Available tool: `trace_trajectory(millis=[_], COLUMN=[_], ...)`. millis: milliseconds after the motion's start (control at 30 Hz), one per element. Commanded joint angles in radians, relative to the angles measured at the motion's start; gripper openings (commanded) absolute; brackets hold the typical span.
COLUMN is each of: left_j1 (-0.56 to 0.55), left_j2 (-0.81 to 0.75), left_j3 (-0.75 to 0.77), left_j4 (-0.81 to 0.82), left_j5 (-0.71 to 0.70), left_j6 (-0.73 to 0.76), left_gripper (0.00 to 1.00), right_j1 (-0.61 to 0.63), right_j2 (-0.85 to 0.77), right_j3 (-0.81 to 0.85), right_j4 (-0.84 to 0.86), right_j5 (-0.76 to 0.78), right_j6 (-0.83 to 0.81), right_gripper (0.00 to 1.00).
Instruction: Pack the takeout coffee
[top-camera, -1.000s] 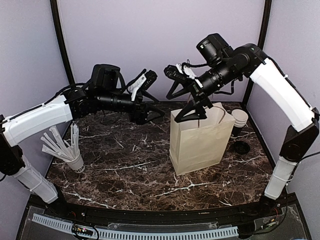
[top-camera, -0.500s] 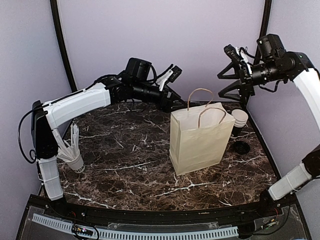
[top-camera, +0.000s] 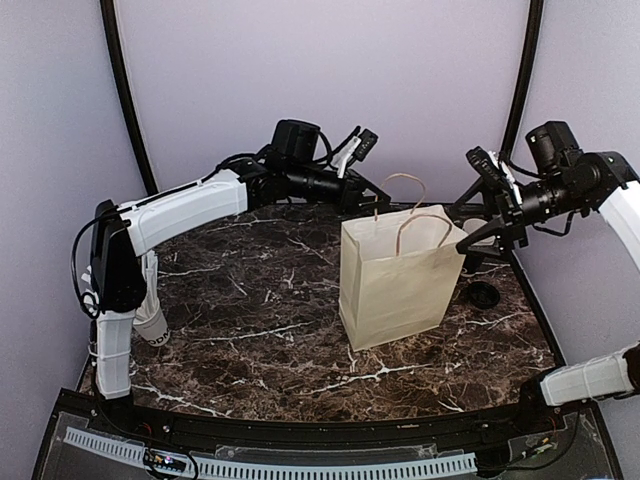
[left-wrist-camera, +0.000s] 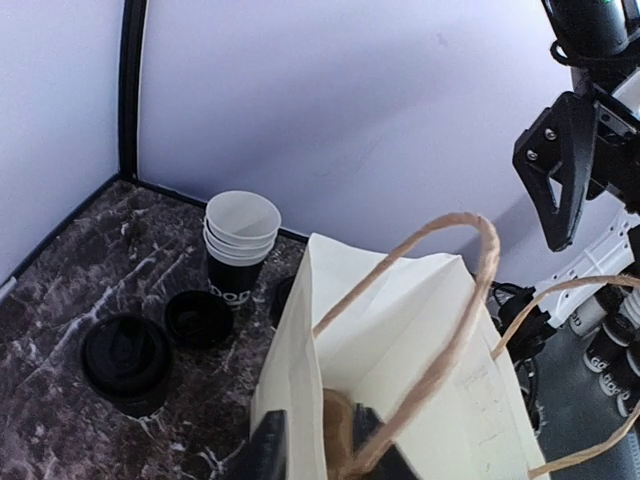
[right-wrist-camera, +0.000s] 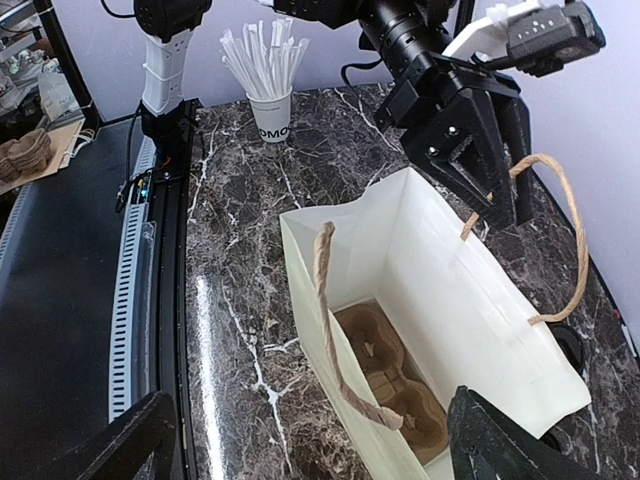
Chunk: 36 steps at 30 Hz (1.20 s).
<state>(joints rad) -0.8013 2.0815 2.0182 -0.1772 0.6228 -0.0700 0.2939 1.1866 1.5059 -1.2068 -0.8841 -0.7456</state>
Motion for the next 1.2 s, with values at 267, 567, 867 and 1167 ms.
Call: trace_trajectory(millis=[267, 567, 867, 1167], left_j1=[-0.005, 0.037, 0.044, -0.014], left_j2=[-0.131, -0.42, -0.662, -0.801], left_j3=[0.095, -0.218, -0.585, -0.769], left_j4=[-0.24, -0.305, -0.1, -0.107], left_j5=[-0.088, -0.39, -0.313, -0.259], left_j6=[0.216, 0.425, 0.445, 0.351], left_gripper=[0.0, 0.0, 0.0, 0.0], right_j1=[-0.012, -0.018, -0.022, -0.028], right_j2=[-0.036, -0.024, 0.014, 0.033], right_j3=[-0.009, -0.037, -0.07, -0.079], right_j4=[0.11, 0.146, 0.185, 0.18], right_j5=[0.049, 0.07, 0.068, 0.058], right_j6=[0.046, 0.058, 0.077, 0.08], right_gripper=[0.92, 0.92, 0.92, 0.93])
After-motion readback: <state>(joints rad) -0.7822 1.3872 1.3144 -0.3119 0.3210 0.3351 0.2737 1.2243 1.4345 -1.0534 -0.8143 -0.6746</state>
